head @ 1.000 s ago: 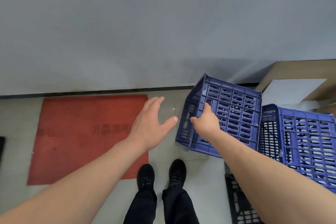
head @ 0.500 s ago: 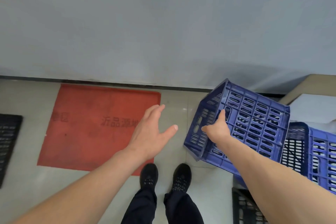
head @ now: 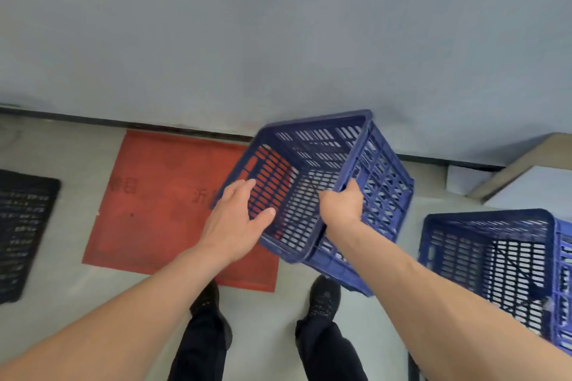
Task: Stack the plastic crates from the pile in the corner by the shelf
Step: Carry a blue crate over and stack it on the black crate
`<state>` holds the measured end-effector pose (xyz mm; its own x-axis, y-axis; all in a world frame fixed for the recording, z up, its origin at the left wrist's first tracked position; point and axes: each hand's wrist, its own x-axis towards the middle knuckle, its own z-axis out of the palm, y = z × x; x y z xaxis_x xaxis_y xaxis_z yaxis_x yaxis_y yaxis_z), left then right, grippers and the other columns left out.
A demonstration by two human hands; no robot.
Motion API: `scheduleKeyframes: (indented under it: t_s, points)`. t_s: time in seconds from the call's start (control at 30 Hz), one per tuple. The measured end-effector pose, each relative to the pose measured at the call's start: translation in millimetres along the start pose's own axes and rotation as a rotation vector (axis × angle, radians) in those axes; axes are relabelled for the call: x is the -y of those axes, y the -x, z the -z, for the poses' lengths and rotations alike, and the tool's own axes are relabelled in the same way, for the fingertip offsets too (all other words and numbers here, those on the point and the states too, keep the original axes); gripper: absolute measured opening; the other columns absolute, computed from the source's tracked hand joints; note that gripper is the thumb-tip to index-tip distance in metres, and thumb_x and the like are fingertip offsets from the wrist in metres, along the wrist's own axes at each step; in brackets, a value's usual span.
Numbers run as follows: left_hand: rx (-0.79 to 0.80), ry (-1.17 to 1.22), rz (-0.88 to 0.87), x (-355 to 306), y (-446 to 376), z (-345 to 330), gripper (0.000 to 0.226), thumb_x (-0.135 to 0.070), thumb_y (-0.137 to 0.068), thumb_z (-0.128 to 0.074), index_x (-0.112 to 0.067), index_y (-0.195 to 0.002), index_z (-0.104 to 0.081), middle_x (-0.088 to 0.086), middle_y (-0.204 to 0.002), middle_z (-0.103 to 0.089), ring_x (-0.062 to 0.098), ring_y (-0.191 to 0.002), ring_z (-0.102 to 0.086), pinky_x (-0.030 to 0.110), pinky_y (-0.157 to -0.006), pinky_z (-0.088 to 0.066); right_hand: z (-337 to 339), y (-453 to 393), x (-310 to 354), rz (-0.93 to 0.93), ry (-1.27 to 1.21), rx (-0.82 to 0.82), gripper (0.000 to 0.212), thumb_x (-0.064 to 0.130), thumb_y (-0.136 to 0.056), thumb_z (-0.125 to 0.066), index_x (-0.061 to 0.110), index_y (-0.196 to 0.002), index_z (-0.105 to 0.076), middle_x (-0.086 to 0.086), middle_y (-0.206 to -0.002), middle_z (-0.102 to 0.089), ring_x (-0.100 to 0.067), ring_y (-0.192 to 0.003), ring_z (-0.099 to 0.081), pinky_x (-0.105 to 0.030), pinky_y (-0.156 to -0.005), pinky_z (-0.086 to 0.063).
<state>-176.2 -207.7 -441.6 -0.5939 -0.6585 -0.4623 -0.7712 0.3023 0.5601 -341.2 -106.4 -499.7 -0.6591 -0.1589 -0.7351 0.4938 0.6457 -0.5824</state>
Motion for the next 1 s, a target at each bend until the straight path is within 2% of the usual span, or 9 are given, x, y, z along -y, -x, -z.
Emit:
scheduleKeyframes:
  t_s: [0.07, 0.13, 0.23, 0.3, 0.43, 0.5, 0.67, 0.8, 1.0]
  points:
    - [-0.005, -0.020, 0.021, 27, 3, 10, 0.071, -0.039, -0.088, -0.062, -0.014, -0.148, -0.035, 0.003, -0.155, -0.032, 0.016, -0.142, -0.032, 0.032, -0.114, -0.027, -32, 12, -5, 0.030, -0.036, 0.051, 0.057, 0.000, -0.101, -0.052, 0.016, -0.155, -0.039, -0.011, -0.109, -0.063, -0.022, -0.070, -0.054, -0.034, -0.060, -0.041]
    - [-0.009, -0.042, 0.047, 55, 2, 17, 0.071, -0.039, -0.089, -0.061, -0.013, -0.149, -0.033, 0.003, -0.155, -0.031, 0.017, -0.142, -0.031, 0.031, -0.114, -0.025, -63, 20, -6, 0.047, -0.056, 0.116, 0.044, -0.001, -0.100, -0.053, 0.012, -0.141, -0.051, -0.009, -0.096, -0.057, -0.023, -0.070, -0.050, -0.034, -0.061, -0.039]
    - [-0.027, -0.075, 0.094, 99, -5, 25, 0.070, -0.038, -0.089, -0.061, -0.013, -0.148, -0.034, 0.006, -0.154, -0.032, 0.019, -0.142, -0.032, 0.033, -0.115, -0.026, -103, 14, -16, 0.043, -0.070, 0.191, 0.049, -0.001, -0.098, -0.053, 0.015, -0.145, -0.052, -0.012, -0.098, -0.063, -0.024, -0.069, -0.051, -0.037, -0.061, -0.047]
    - [-0.032, -0.089, 0.129, 130, -12, 27, 0.070, -0.039, -0.089, -0.061, -0.013, -0.148, -0.034, 0.007, -0.154, -0.032, 0.021, -0.142, -0.033, 0.035, -0.115, -0.028, -127, 2, -28, 0.036, -0.063, 0.205, 0.047, -0.002, -0.097, -0.053, 0.017, -0.140, -0.058, -0.017, -0.101, -0.069, -0.029, -0.074, -0.056, -0.045, -0.069, -0.055]
    - [-0.029, -0.116, 0.194, 184, -31, 19, 0.071, -0.040, -0.089, -0.060, -0.014, -0.149, -0.032, 0.007, -0.156, -0.030, 0.022, -0.142, -0.031, 0.038, -0.114, -0.029, -162, -33, -67, 0.008, 0.052, 0.165, 0.027, -0.002, -0.092, -0.053, 0.021, -0.100, -0.066, -0.026, -0.099, -0.071, -0.029, -0.075, -0.061, -0.059, -0.075, -0.058]
    - [-0.038, -0.112, 0.219, 207, -43, 12, 0.071, -0.039, -0.090, -0.060, -0.014, -0.150, -0.032, 0.008, -0.157, -0.028, 0.023, -0.145, -0.027, 0.040, -0.116, -0.026, -161, -51, -91, -0.020, 0.106, 0.076, 0.023, 0.000, -0.089, -0.054, 0.019, -0.094, -0.065, -0.020, -0.092, -0.074, -0.033, -0.078, -0.069, -0.057, -0.075, -0.060]
    - [-0.008, -0.093, 0.270, 246, -71, -10, 0.071, -0.042, -0.092, -0.056, -0.016, -0.152, -0.027, 0.006, -0.161, -0.021, 0.022, -0.149, -0.018, 0.043, -0.117, -0.024, -127, -85, -118, -0.062, 0.164, 0.023, 0.025, -0.006, -0.089, -0.058, 0.018, -0.090, -0.064, -0.011, -0.090, -0.076, -0.038, -0.085, -0.074, -0.056, -0.083, -0.061]
    - [-0.014, -0.092, 0.369, 277, -93, -27, 0.075, -0.043, -0.091, -0.058, -0.014, -0.152, -0.026, 0.009, -0.161, -0.019, 0.026, -0.148, -0.019, 0.043, -0.117, -0.024, -120, -124, -121, -0.091, 0.200, -0.015, 0.021, -0.011, -0.090, -0.054, 0.003, -0.102, -0.063, -0.012, -0.080, -0.068, -0.031, -0.070, -0.065, -0.038, -0.066, -0.055]
    - [-0.068, -0.084, 0.551, 323, -121, -41, 0.075, -0.048, -0.082, -0.059, -0.016, -0.145, -0.034, 0.015, -0.156, -0.023, 0.037, -0.139, -0.031, 0.049, -0.110, -0.034, -128, -160, -138, -0.109, 0.205, -0.107, 0.015, 0.000, -0.088, -0.064, 0.008, -0.099, -0.060, -0.016, -0.095, -0.071, -0.041, -0.091, -0.070, -0.057, -0.092, -0.057]
